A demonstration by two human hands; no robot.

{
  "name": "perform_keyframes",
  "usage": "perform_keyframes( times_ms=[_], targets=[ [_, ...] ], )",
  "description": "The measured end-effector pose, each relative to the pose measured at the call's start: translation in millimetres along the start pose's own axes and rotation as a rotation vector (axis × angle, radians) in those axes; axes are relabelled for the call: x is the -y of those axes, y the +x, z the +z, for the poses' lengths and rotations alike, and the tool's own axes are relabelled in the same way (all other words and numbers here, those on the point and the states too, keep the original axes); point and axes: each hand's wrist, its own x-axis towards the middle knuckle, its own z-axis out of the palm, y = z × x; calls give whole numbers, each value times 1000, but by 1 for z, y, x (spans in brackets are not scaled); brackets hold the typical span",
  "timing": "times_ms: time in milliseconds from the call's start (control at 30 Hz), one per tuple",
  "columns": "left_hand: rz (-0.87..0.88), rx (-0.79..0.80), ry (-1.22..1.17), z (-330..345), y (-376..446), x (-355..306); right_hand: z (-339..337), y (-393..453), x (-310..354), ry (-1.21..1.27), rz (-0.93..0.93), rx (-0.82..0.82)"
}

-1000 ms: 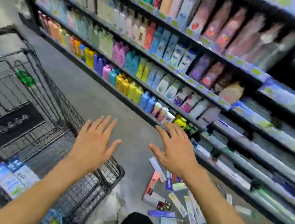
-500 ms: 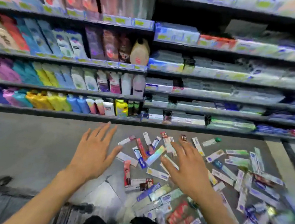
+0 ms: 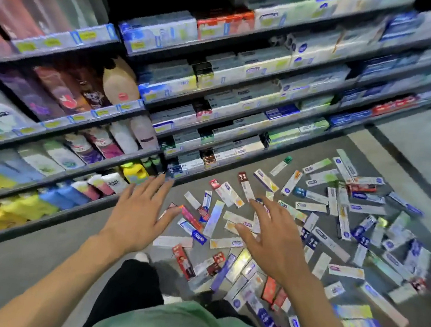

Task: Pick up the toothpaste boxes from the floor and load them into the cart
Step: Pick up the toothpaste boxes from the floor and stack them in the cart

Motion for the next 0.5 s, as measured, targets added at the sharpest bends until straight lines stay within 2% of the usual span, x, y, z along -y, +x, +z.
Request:
perform_keyframes(
  times_ms=[233,500],
  targets=[
    [319,19,60,-2,92,47,13,21,49,-11,302,-107],
    [628,87,69,-2,180,186,62,74,187,-27,647,-149]
  ],
)
